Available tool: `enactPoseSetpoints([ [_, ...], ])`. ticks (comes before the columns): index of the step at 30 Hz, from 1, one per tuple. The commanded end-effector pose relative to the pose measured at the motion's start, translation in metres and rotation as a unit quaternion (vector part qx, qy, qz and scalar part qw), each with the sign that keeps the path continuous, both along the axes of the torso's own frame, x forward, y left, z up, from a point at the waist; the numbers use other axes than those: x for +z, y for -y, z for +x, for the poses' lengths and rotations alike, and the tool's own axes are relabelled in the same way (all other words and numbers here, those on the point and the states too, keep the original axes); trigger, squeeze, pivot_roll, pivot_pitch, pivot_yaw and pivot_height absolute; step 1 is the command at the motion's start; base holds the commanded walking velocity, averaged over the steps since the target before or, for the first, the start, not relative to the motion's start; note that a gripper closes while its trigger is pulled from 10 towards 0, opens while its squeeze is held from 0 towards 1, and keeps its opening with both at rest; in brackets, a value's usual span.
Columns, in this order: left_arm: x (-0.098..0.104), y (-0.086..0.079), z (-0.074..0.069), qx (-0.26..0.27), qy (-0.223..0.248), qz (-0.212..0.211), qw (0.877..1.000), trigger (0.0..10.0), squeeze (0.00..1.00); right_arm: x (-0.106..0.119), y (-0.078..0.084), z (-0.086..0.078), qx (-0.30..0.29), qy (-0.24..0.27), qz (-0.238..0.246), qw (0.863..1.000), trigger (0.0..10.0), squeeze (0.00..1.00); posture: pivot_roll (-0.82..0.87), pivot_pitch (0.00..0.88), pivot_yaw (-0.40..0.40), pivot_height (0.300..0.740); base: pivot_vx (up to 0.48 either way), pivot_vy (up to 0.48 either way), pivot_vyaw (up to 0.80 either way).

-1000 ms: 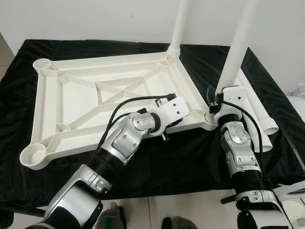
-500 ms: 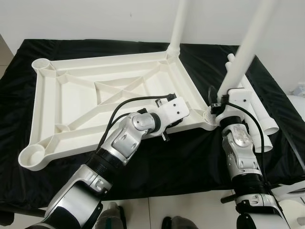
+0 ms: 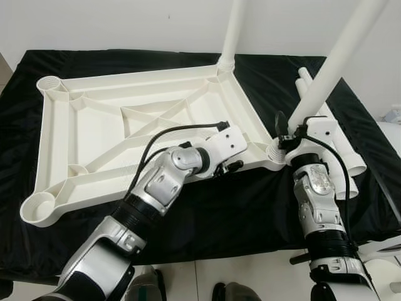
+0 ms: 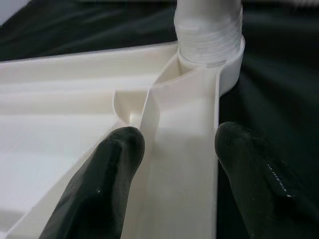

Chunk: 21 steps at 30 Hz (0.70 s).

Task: Building children table

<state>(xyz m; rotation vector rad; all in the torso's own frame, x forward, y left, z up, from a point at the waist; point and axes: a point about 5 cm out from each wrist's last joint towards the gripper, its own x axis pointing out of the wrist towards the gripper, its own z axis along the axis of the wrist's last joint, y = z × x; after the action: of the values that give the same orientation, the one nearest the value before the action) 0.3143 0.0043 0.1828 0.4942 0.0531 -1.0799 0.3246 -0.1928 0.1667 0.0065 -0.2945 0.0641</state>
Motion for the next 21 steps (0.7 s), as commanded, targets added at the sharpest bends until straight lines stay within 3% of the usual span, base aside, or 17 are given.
enactPoseSetpoints([
  [1, 0.01, -0.001, 0.001, -0.004, -0.005, -0.021, 1.0, 10.0, 0.0, -0.016, 0.005, -0.002, -0.003, -0.043, 0.014, 0.999, 10.0, 0.0, 0.02, 0.091, -0.018, 0.74, 0.0, 0.0, 0.0],
  [7, 0.029, -0.013, 0.011, 0.012, -0.019, -0.076, 0.997, 10.0, 0.0, -0.002, 0.01, 0.007, -0.007, -0.031, 0.012, 0.999, 10.0, 0.0, 0.03, 0.081, -0.041, 0.74, 0.0, 0.0, 0.0],
  [21, 0.035, -0.032, 0.021, 0.065, -0.028, -0.113, 0.991, 10.0, 0.0, 0.016, 0.004, 0.02, 0.022, -0.018, -0.005, 1.0, 10.0, 0.0, 0.05, 0.068, -0.078, 0.74, 0.0, 0.0, 0.0],
])
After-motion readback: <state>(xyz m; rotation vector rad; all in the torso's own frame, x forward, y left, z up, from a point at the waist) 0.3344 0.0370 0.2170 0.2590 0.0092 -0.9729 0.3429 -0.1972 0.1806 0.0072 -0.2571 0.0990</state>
